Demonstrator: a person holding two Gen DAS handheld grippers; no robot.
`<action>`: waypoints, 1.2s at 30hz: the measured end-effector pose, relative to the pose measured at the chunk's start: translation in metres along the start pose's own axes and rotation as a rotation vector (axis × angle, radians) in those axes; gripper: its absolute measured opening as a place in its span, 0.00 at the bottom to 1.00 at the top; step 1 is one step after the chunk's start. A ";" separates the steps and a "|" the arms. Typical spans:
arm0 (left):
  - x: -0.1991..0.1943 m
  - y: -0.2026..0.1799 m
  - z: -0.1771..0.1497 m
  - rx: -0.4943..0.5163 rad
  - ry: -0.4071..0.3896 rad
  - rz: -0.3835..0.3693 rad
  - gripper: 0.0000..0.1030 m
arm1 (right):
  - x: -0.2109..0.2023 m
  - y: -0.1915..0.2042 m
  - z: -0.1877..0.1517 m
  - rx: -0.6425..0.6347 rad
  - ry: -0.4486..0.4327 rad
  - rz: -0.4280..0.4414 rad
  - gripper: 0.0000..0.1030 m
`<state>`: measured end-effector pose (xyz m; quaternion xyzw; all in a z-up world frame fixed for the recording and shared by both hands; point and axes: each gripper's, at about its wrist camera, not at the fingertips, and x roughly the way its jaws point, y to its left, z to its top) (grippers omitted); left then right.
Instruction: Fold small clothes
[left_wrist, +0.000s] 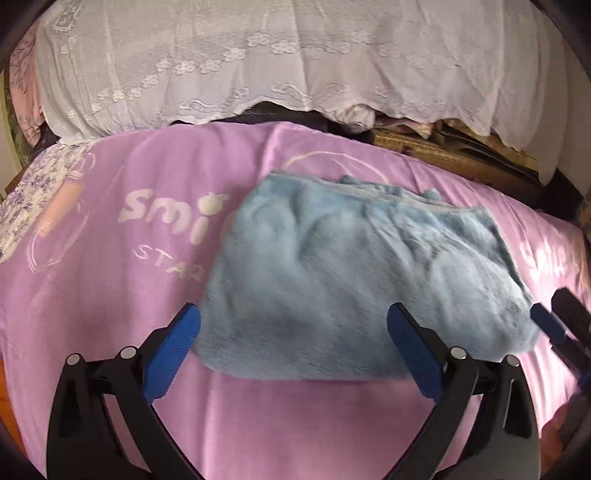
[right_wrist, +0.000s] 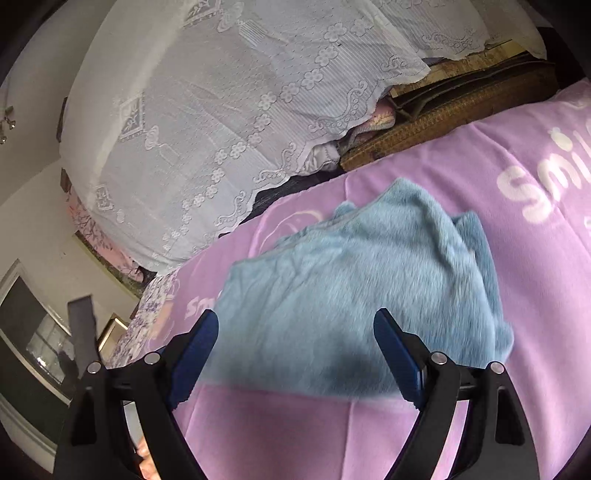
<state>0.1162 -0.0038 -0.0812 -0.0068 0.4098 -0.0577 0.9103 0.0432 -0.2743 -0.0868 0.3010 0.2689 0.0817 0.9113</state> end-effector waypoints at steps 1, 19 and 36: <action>-0.001 -0.007 -0.002 -0.005 0.022 -0.011 0.95 | -0.005 0.001 -0.004 0.005 -0.002 -0.009 0.84; 0.047 -0.053 -0.019 0.078 0.098 0.127 0.96 | -0.017 -0.070 -0.046 0.335 0.028 -0.046 0.84; 0.081 -0.059 0.000 0.044 0.128 0.128 0.96 | 0.031 -0.080 -0.016 0.560 -0.111 -0.254 0.86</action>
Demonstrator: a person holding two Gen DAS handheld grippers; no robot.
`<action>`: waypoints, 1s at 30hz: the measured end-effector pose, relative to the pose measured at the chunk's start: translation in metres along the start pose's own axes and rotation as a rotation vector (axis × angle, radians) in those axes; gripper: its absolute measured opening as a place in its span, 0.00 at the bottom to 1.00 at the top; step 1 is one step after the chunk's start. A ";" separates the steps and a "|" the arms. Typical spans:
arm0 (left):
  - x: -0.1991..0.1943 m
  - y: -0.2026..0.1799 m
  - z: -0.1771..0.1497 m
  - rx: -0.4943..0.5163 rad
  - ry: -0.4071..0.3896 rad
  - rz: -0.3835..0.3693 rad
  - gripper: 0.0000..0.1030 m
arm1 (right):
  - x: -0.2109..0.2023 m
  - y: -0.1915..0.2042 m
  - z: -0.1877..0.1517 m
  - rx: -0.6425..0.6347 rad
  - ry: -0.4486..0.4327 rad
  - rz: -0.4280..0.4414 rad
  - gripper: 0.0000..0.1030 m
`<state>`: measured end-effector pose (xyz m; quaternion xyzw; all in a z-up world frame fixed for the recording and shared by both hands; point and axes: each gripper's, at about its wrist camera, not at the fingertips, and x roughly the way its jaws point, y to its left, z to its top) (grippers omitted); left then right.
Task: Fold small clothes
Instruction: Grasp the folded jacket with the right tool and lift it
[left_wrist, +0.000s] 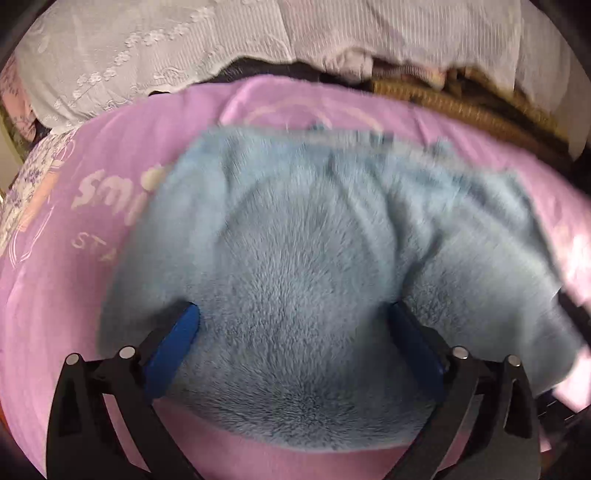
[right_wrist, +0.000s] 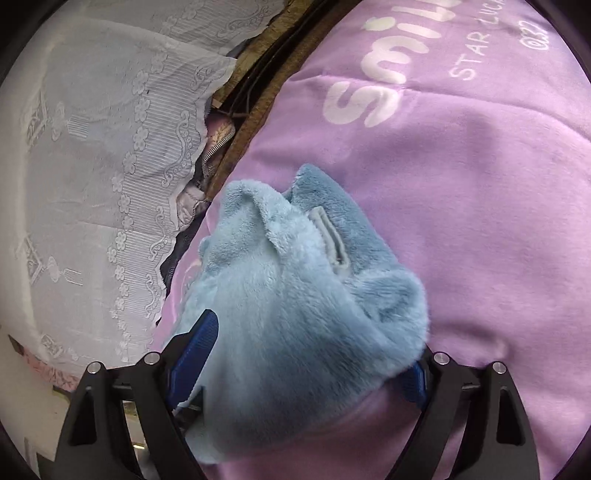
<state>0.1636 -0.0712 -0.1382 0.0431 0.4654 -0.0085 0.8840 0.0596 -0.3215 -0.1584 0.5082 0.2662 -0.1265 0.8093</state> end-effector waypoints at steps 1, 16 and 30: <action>-0.003 -0.002 -0.002 0.014 -0.024 0.016 0.96 | 0.003 0.002 -0.001 -0.020 -0.014 -0.002 0.86; -0.001 0.001 0.007 -0.017 0.002 -0.064 0.96 | 0.006 -0.002 0.006 -0.089 -0.074 0.018 0.58; -0.010 -0.009 0.000 0.042 -0.051 -0.002 0.96 | 0.013 -0.019 0.028 0.059 -0.104 0.093 0.42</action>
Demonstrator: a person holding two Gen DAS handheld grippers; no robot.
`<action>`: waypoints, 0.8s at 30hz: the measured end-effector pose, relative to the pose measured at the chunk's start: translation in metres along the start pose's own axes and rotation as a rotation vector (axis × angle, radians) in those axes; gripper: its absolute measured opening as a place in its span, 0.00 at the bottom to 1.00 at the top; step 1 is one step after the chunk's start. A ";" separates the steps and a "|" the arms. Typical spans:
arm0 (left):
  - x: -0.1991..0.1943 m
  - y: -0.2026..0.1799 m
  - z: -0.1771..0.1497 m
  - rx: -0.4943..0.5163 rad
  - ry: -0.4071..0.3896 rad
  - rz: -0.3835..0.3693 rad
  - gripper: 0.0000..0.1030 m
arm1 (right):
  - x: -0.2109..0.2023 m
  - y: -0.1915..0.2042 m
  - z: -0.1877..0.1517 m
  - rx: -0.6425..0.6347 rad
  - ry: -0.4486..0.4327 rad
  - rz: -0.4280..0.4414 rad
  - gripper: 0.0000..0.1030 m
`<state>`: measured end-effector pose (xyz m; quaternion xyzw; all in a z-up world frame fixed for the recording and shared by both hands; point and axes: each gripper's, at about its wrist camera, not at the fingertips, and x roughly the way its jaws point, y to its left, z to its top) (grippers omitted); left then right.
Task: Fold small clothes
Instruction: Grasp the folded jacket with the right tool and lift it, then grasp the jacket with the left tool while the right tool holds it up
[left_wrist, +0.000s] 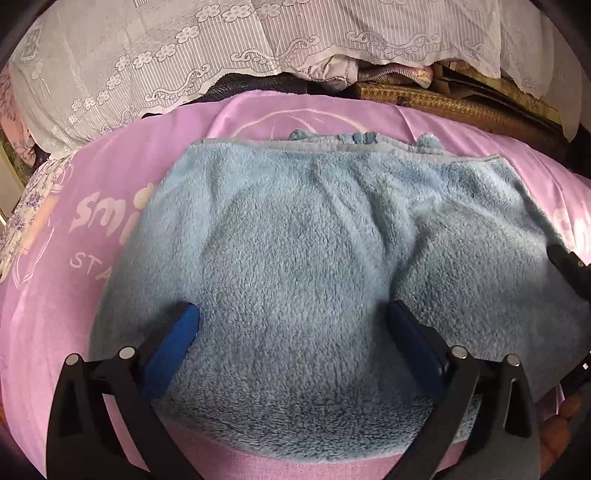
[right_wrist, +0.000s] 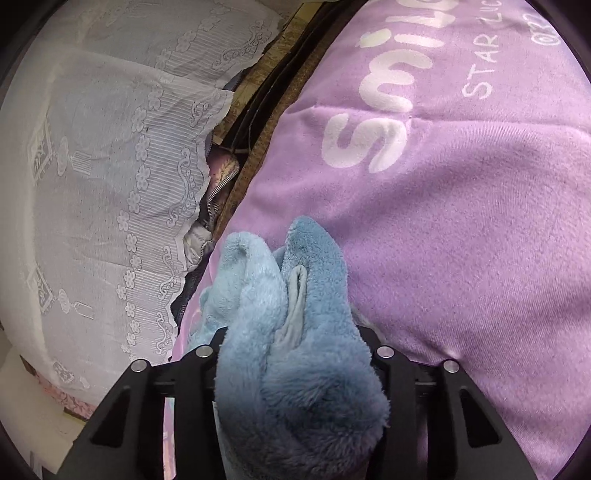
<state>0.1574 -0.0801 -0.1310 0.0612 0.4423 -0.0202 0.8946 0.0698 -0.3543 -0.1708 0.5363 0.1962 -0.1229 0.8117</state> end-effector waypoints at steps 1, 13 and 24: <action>0.000 0.001 0.000 -0.004 0.001 -0.006 0.96 | 0.000 -0.001 0.001 0.008 0.007 0.007 0.42; -0.011 0.009 0.003 -0.013 -0.040 -0.002 0.86 | -0.012 0.006 0.000 -0.036 0.033 0.074 0.35; -0.021 0.020 0.008 -0.012 -0.018 -0.127 0.87 | -0.023 0.036 -0.008 -0.226 -0.015 0.039 0.35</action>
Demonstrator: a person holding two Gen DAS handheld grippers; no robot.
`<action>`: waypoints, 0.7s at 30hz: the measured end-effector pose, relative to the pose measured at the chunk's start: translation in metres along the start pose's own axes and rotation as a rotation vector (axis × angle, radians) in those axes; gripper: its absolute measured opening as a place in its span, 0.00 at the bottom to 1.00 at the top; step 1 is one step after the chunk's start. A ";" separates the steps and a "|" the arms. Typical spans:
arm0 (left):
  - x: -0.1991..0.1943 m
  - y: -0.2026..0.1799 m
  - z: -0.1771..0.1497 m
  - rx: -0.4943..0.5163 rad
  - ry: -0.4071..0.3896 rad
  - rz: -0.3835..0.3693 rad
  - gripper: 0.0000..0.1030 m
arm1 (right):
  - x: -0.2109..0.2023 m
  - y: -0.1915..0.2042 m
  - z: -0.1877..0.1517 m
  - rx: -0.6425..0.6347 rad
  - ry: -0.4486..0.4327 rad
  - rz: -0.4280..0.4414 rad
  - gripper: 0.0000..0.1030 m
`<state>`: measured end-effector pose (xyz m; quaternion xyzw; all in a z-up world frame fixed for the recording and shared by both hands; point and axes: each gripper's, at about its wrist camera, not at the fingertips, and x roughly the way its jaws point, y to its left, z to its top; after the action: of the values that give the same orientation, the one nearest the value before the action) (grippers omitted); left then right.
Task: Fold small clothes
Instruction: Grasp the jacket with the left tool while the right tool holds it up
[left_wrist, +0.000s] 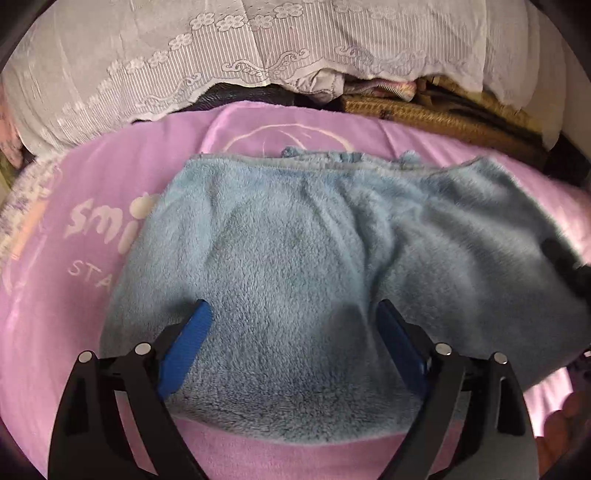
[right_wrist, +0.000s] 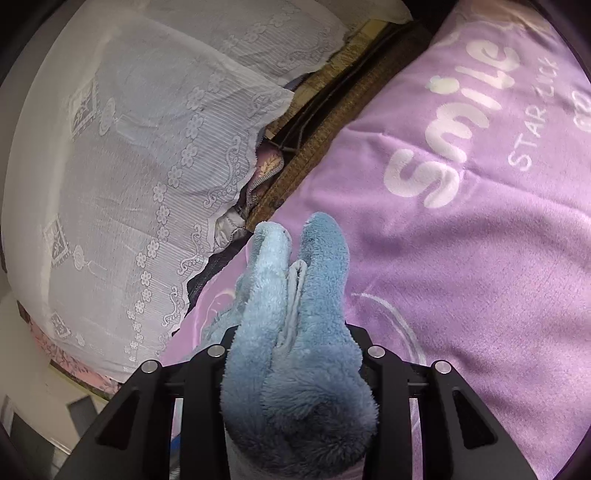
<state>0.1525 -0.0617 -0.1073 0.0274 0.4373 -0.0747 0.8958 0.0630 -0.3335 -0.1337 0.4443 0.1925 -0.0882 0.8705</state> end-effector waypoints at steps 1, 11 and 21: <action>-0.003 0.006 0.003 -0.019 0.002 -0.035 0.87 | -0.002 0.007 -0.001 -0.033 -0.008 -0.003 0.35; 0.003 0.033 0.017 -0.101 0.071 -0.186 0.88 | -0.013 0.040 -0.009 -0.206 -0.042 0.008 0.35; -0.046 -0.030 0.107 0.049 0.106 -0.277 0.93 | -0.013 0.054 -0.018 -0.302 -0.068 0.002 0.35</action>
<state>0.2028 -0.0979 -0.0047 -0.0075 0.4815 -0.2069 0.8516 0.0643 -0.2880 -0.0982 0.3054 0.1736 -0.0722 0.9335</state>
